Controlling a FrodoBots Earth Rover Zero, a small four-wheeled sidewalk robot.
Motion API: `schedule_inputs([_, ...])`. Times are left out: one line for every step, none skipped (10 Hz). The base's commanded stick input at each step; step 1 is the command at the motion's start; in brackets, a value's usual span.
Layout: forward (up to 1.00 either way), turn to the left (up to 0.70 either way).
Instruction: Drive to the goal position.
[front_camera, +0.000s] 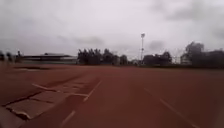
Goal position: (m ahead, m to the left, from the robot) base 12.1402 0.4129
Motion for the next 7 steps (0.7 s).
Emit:
schedule_inputs([0.5, 0.0])
schedule_inputs([0.5, 0.0])
schedule_inputs([0.5, 0.0])
schedule_inputs([0.5, 0.0])
schedule_inputs([0.5, 0.0])
schedule_inputs([0.5, 0.0])
schedule_inputs([0.5, 0.0])
